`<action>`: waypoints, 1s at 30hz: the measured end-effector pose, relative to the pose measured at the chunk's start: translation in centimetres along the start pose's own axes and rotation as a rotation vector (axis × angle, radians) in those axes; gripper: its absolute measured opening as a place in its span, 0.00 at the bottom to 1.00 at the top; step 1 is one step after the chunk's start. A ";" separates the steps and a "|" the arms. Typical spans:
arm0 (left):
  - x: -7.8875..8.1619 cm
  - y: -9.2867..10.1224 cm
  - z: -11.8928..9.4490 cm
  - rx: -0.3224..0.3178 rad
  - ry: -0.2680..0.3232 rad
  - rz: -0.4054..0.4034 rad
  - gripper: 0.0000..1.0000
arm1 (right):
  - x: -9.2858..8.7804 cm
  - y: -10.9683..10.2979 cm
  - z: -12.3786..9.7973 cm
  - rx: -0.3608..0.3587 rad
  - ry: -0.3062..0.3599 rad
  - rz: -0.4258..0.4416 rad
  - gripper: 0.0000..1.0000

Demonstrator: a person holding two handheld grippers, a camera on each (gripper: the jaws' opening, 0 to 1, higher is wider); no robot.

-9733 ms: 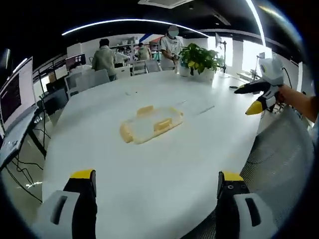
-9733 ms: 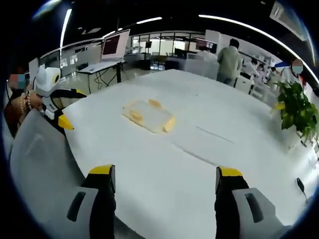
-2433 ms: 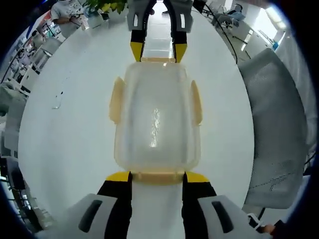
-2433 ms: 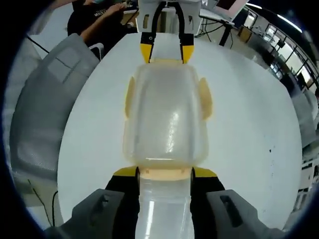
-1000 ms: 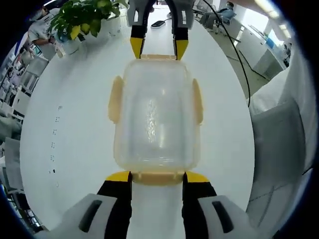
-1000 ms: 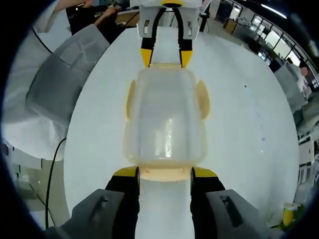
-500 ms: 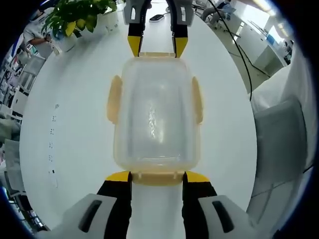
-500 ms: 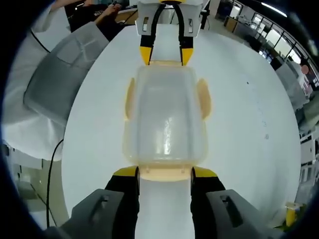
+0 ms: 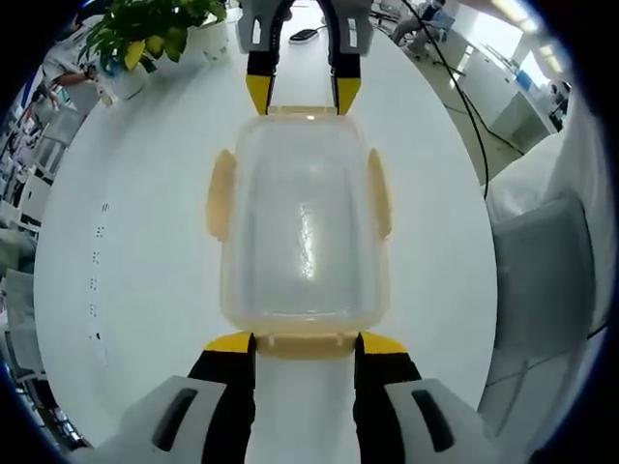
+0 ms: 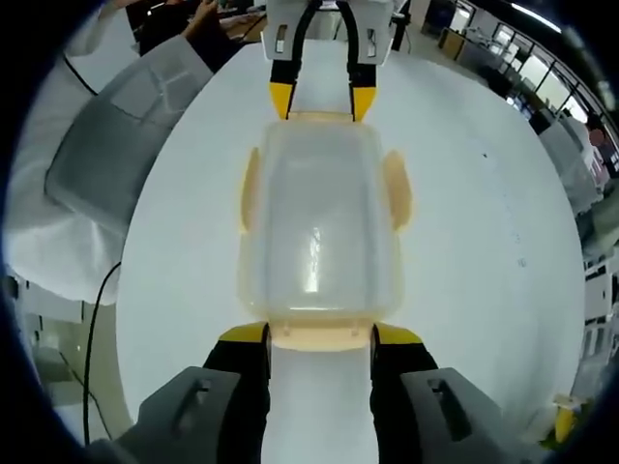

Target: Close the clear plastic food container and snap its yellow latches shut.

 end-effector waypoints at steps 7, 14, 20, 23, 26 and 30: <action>0.0 0.5 -0.1 -0.006 -0.007 -0.011 0.33 | 0.2 0.2 0.1 0.002 -0.012 -0.027 0.37; -0.3 0.5 0.2 -0.008 -0.018 0.015 0.33 | -0.1 0.2 0.6 0.009 -0.036 -0.018 0.36; -3.7 0.0 0.9 0.021 -0.169 -0.107 0.29 | -2.4 -0.3 1.4 0.034 -0.089 0.116 0.35; -5.1 -0.2 0.5 0.025 -0.146 -0.252 0.35 | -3.7 -0.5 1.5 0.049 -0.100 0.221 0.40; -6.1 -0.3 -0.1 0.060 -0.131 -0.316 0.40 | -5.0 -0.9 1.2 0.046 -0.119 0.289 0.42; -6.6 0.0 -1.1 0.033 -0.021 -0.531 0.48 | -6.2 -1.2 0.3 0.031 -0.098 0.451 0.42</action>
Point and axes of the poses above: the point that each gripper's makers call its tool centre point, and the gripper's own axes: z roughly forward along the fingers, y roughly to its right, x roughly out of its top, the point moved 7 cm from there along -z, roughly backward along the fingers, and after that the axes turned 3 degrees about -z, right-handed, at the moved point
